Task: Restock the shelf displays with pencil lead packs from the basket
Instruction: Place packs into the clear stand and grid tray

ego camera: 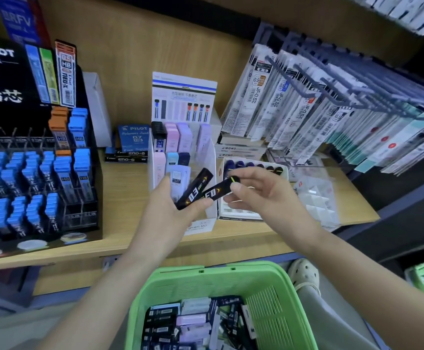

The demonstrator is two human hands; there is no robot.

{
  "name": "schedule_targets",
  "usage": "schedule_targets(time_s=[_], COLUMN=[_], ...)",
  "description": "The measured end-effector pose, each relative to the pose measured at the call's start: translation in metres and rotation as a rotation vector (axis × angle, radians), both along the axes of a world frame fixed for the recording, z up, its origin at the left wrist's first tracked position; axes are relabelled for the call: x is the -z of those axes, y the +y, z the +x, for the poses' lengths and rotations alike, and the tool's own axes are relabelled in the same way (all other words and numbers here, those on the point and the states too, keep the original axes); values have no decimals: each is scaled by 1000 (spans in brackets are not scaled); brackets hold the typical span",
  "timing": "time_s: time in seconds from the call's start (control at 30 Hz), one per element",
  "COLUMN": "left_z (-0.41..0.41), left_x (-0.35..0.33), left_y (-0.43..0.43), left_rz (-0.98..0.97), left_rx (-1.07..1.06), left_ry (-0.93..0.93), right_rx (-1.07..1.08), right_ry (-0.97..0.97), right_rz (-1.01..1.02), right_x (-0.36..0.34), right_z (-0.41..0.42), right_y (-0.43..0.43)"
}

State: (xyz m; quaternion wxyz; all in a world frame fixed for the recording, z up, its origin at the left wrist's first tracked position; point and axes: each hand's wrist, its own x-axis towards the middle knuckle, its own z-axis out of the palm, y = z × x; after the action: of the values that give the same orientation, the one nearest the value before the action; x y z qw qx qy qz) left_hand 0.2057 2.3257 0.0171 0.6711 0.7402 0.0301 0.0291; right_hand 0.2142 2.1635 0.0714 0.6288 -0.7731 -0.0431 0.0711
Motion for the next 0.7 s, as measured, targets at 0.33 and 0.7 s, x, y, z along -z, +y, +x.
schedule_targets(time_s=[0.33, 0.7], left_z=[-3, 16], left_x=[2, 19], left_y=[-46, -72], left_rz=[138, 5], left_rx=[69, 116], left_ry=[-38, 175], right_rx=[203, 509], right_ry=[190, -127], right_rz=[112, -221], right_x=[16, 45], right_z=[-2, 71], right_y=[-46, -111])
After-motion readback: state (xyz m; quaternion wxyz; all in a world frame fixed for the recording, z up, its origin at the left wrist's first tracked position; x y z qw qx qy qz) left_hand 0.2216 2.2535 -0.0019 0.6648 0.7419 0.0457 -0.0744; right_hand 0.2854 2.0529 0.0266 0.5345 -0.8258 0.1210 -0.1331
